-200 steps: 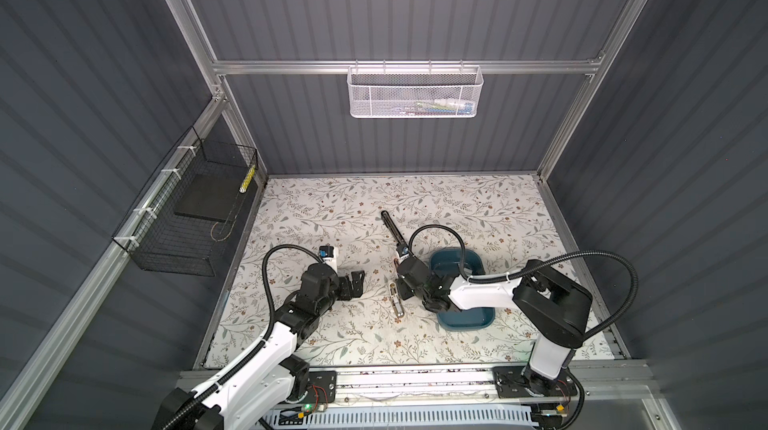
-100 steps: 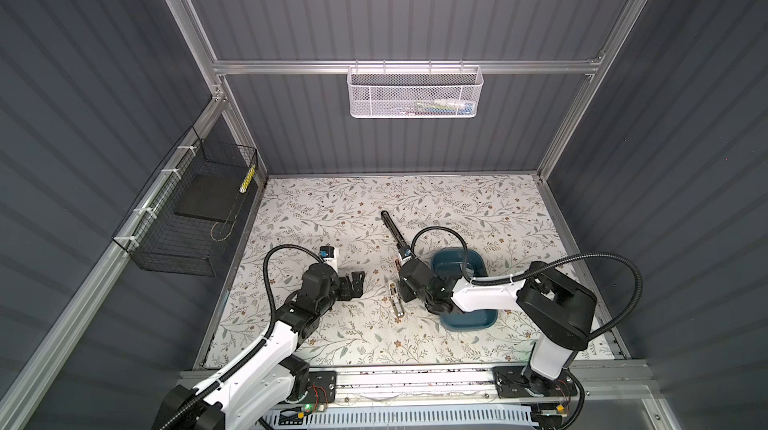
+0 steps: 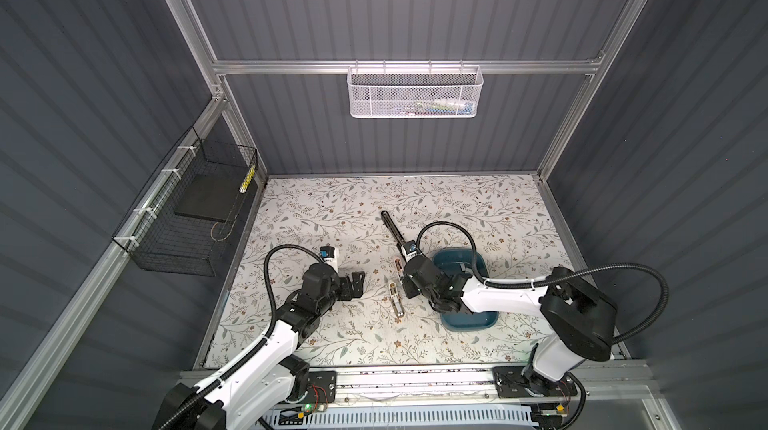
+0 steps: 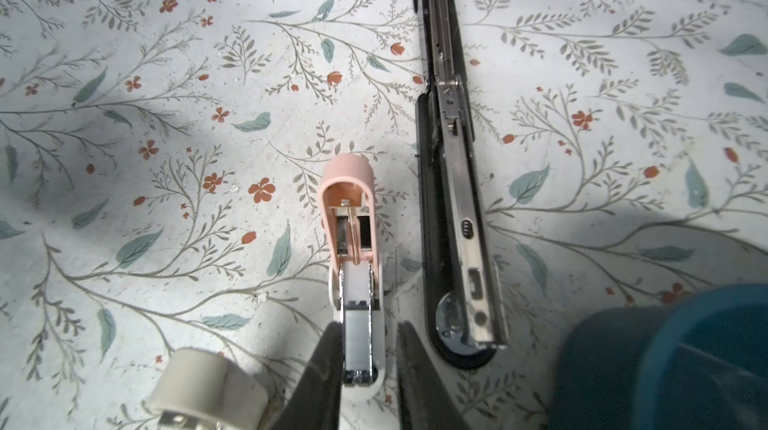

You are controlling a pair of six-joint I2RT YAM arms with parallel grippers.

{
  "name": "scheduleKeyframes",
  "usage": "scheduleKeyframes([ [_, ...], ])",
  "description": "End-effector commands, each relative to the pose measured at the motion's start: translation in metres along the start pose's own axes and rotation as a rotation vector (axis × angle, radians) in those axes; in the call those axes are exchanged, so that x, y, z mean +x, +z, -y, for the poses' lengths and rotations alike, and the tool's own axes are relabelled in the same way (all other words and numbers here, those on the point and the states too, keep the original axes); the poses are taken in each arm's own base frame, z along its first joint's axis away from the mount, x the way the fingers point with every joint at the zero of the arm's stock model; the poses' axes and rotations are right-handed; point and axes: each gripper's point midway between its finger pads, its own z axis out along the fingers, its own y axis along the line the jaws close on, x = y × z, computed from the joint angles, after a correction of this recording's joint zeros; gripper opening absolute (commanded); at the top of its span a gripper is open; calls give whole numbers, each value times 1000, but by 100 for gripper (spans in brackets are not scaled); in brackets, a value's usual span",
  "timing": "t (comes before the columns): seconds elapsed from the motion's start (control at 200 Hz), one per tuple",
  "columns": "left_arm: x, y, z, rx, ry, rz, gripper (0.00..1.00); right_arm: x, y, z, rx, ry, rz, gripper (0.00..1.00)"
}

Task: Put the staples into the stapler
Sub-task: 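Open the right gripper and lift it away from the pink stapler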

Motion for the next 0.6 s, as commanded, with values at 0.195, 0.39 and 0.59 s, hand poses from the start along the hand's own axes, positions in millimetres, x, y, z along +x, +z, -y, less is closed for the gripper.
scheduleKeyframes([
  [0.195,-3,-3,4,19,10,21,100,-19,-70,54,164,88,106,29],
  [0.39,-3,-3,4,18,9,22,100,1,-92,107,285,197,84,31],
  [0.59,-2,-1,3,12,10,13,100,34,-76,142,329,310,-20,31],
])
